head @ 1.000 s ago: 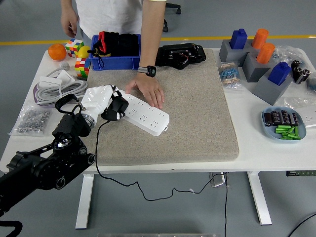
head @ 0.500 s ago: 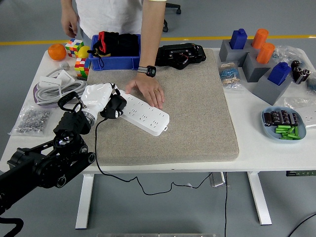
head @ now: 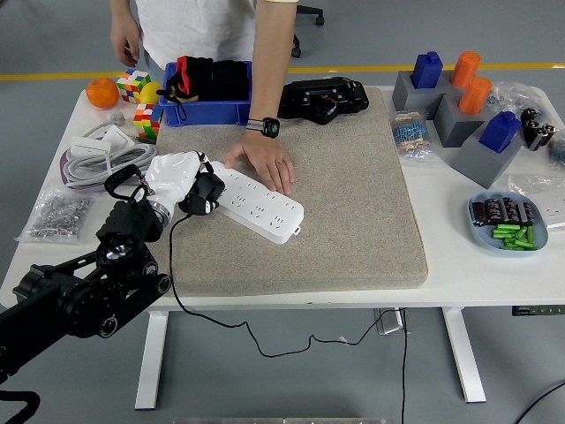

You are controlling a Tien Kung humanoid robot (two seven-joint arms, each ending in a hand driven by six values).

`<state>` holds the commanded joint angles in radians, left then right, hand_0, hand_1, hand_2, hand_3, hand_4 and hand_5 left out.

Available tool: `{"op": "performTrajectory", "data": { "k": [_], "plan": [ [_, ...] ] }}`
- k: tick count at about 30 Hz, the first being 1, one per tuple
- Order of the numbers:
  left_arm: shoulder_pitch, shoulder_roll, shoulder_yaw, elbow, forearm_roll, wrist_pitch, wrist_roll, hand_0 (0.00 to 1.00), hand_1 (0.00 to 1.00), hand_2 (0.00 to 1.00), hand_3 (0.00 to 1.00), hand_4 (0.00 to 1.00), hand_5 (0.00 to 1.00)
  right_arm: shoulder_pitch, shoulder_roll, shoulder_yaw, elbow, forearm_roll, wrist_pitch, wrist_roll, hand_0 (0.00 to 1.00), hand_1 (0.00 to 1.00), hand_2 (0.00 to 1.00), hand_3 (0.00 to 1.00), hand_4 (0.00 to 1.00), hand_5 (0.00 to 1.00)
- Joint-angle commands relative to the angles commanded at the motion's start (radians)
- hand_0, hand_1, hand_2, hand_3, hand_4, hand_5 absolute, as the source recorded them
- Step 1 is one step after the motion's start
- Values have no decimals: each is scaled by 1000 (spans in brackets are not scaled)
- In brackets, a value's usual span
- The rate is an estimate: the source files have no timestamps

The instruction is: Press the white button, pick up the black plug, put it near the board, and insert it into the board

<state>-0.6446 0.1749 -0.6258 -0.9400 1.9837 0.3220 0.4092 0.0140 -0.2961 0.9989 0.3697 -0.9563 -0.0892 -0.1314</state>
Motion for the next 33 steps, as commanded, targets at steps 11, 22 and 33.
{"op": "performTrajectory", "data": {
  "k": [11,22,33],
  "plan": [
    [1,-4,-1,-8,-13,2,6,90,190,289,388,205,2,-1,0,-1,-1,0,0,0,577,534,548,508,643,383],
    [0,-1,-11,-12,-9,7,7,90,189,289,390,207,2,0,0,1,-1,1,0,0,577,535,548,508,643,383],
    [4,6,8,-40,-23,-12,31,89,186,289,388,196,2,-2,0,1,-1,0,0,0,577,534,547,508,643,383]
  ]
}}
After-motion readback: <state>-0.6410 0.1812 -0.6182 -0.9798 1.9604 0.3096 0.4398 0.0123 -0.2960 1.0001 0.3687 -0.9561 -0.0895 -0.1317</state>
